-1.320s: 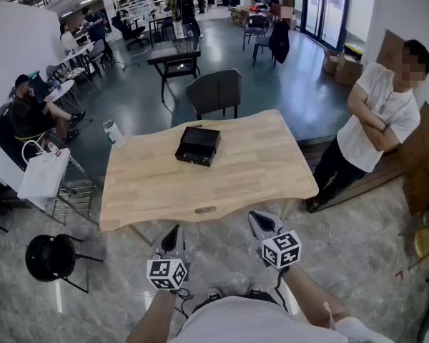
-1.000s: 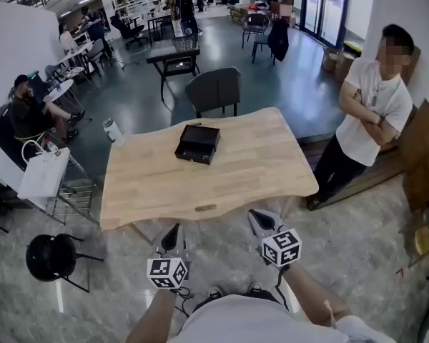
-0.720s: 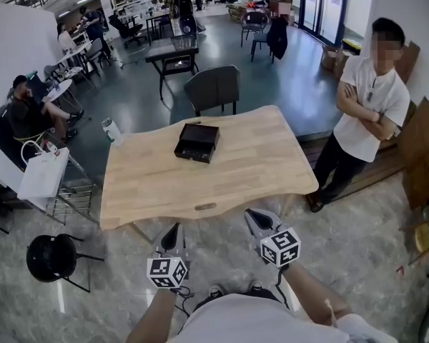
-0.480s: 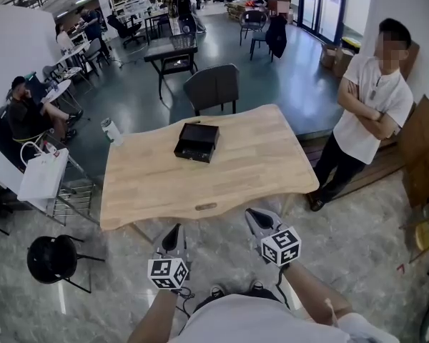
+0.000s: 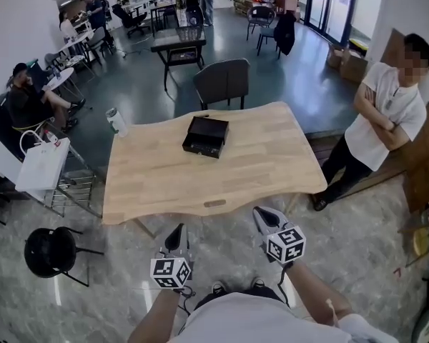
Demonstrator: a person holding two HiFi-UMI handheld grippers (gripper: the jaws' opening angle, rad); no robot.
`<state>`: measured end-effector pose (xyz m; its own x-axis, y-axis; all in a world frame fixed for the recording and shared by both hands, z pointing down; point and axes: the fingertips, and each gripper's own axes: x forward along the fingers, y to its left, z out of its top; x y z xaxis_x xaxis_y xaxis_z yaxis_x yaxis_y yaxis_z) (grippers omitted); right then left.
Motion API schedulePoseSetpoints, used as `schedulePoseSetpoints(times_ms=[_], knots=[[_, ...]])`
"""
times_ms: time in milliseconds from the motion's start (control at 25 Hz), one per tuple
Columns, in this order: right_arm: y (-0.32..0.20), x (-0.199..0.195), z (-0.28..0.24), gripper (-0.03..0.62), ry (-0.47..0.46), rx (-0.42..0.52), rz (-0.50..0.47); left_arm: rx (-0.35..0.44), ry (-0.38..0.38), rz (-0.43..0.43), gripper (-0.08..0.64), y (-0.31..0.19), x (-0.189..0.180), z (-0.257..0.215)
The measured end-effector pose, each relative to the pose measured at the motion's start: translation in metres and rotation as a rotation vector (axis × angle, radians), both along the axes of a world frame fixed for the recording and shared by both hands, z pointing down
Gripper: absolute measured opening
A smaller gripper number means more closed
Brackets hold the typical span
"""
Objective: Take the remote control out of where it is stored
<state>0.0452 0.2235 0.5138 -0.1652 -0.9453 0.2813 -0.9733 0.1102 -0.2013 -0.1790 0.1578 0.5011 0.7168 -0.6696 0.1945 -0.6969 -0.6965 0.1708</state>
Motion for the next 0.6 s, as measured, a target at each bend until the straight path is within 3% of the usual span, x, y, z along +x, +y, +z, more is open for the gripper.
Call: schedulePoseSetpoints(times_ms=[600], knots=[[-0.039, -0.027, 0.013, 0.028, 0.029, -0.026, 0.056, -0.022, 0.007, 0.024, 0.000, -0.061, -0.031, 0.020]])
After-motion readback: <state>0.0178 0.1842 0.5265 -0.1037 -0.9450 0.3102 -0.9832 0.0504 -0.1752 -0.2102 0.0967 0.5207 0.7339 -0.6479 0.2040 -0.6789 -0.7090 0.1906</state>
